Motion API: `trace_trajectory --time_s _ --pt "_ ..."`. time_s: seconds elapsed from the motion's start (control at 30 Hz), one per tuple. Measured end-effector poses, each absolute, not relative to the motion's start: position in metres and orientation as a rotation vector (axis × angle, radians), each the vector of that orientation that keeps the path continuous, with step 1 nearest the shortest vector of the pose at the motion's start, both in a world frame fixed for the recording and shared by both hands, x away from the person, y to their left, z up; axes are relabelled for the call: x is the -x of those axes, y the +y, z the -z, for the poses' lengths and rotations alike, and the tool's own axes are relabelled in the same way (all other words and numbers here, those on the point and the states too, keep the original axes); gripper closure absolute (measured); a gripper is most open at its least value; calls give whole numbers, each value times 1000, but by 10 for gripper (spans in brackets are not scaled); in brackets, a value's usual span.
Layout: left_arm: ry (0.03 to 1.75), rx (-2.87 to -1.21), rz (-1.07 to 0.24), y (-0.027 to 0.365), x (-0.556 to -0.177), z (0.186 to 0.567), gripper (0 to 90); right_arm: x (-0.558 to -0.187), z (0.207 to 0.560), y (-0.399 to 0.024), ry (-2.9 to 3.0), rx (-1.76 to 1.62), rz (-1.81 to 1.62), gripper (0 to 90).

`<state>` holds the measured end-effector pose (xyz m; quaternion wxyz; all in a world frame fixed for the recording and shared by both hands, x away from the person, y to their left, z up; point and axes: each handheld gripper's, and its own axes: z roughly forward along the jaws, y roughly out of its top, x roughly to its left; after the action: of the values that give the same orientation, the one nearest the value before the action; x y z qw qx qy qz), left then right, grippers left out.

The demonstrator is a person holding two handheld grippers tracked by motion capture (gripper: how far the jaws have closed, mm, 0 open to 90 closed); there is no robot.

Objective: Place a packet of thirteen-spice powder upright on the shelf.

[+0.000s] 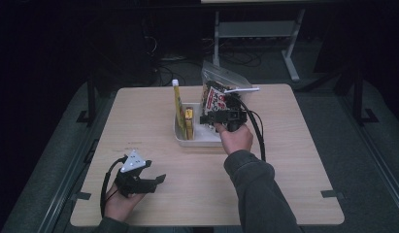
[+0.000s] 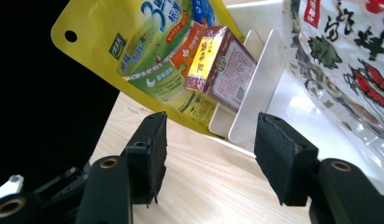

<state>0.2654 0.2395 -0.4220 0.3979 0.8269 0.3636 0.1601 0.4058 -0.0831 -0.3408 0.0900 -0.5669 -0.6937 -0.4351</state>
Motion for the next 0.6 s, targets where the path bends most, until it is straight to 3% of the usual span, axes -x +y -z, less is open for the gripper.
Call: trace_trajectory --time_s 0.6 --pt "919 -2095 -407 239 -265 422 250 -390 358 -108 -2016 1673 1294 424"
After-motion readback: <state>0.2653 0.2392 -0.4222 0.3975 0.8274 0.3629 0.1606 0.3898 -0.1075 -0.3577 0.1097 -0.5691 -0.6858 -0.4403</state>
